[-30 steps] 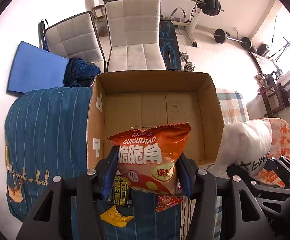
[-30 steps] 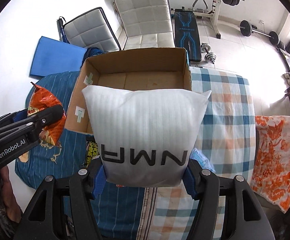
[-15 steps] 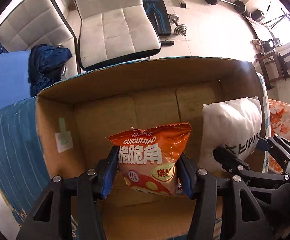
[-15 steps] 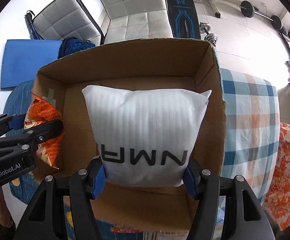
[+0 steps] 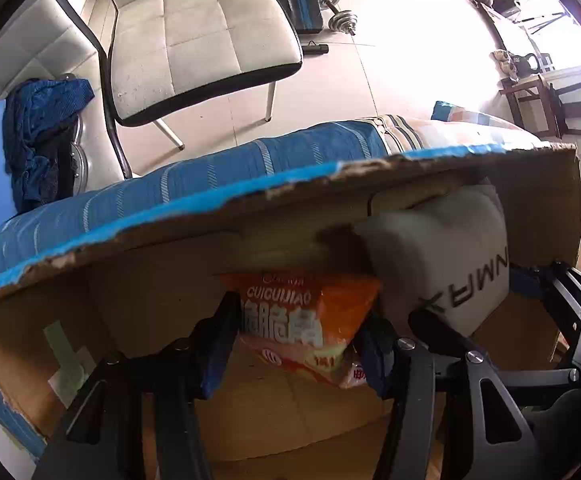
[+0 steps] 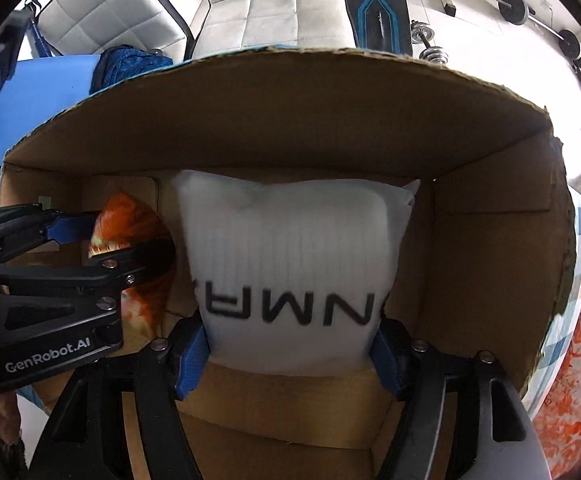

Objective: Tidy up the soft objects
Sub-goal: 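Carry both packs into the cardboard box and lower them inside, then open both tools to release the packs and lift out of the box, then grasp the black SHOE SHINE WIPES pack with left tool while right tool grasps milk pack, then carry both packs into the box and lower them beside the others, then open both tools to release the packs and lift out of the box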

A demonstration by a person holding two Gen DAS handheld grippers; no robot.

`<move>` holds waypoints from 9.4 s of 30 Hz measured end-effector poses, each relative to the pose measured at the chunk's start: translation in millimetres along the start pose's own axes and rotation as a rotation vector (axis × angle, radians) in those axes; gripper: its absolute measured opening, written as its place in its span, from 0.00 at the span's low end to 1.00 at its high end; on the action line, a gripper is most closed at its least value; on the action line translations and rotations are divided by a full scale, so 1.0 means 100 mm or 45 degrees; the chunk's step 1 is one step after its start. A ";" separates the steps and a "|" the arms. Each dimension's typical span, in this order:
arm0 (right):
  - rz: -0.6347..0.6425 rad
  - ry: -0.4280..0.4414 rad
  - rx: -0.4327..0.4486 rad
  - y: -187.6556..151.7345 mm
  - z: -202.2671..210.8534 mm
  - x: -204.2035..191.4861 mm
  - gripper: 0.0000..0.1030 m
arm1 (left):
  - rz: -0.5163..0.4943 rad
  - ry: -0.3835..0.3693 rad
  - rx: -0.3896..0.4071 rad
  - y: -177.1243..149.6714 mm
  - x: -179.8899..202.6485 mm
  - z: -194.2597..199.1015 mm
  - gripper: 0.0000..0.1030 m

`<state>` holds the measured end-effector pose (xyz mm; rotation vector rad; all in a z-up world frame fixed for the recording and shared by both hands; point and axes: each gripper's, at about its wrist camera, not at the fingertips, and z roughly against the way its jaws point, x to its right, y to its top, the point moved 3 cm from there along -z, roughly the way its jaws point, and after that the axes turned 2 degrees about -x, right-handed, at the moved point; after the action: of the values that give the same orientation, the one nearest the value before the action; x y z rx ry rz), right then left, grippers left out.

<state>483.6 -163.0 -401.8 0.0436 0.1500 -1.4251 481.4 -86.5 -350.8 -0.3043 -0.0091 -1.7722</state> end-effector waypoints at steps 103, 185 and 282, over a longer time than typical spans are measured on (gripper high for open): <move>-0.257 0.015 -0.162 -2.73 -0.37 1.17 0.85 | 0.528 0.189 0.109 -2.99 -0.52 -0.61 0.99; -0.085 0.087 0.170 -1.48 1.15 -0.16 0.38 | 0.362 0.047 0.431 -1.54 -0.03 0.83 0.46; 0.046 0.010 0.393 -2.42 1.71 -0.36 1.00 | 0.312 0.242 0.793 -2.94 0.27 1.68 0.94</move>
<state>253.4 -183.3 -213.6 0.3042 -0.0651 -1.4013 226.7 -17.9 -136.5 0.3023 -0.3655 -1.4635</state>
